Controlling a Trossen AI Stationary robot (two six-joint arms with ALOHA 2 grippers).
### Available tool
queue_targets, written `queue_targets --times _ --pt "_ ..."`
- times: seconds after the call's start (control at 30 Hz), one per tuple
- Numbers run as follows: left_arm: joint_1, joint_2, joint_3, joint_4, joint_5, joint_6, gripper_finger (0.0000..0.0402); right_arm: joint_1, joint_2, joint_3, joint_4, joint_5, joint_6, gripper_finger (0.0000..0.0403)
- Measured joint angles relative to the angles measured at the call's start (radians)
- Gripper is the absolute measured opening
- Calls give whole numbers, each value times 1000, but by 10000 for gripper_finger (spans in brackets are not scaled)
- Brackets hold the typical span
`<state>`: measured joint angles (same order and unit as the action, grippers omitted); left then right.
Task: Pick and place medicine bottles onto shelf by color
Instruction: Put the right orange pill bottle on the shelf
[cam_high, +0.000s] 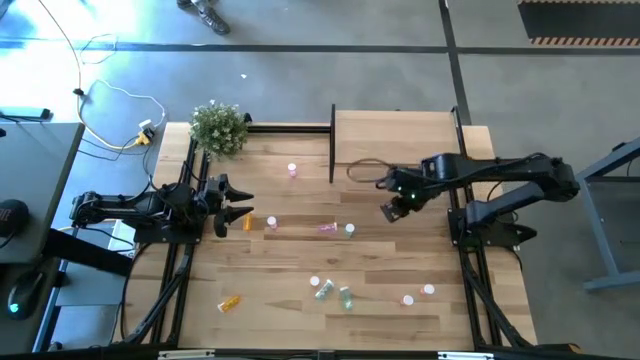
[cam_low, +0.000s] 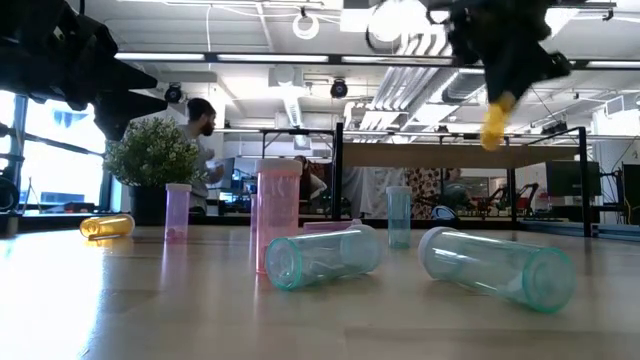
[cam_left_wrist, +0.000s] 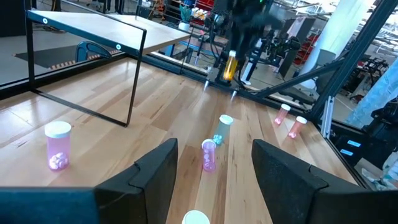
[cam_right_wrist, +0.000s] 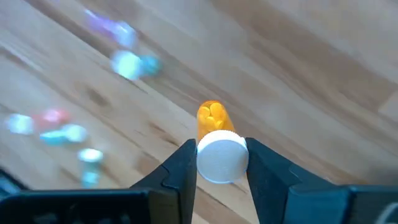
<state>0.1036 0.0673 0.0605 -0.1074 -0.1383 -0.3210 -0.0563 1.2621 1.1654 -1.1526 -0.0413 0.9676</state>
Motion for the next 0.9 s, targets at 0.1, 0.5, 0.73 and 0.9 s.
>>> queue_targets --times 0.1,0.5,0.73,0.9 --pt "0 0 0 0 0 1 195 -10 0 108 -49 76 0 106" --pt "1 0 0 0 -8 18 195 -268 1 486 -222 328 -260 106" --pt "1 0 0 0 -14 -43 195 -567 3 585 -275 324 -535 106" --pt "1 0 0 0 -15 -46 195 -749 46 614 -315 301 -698 106"
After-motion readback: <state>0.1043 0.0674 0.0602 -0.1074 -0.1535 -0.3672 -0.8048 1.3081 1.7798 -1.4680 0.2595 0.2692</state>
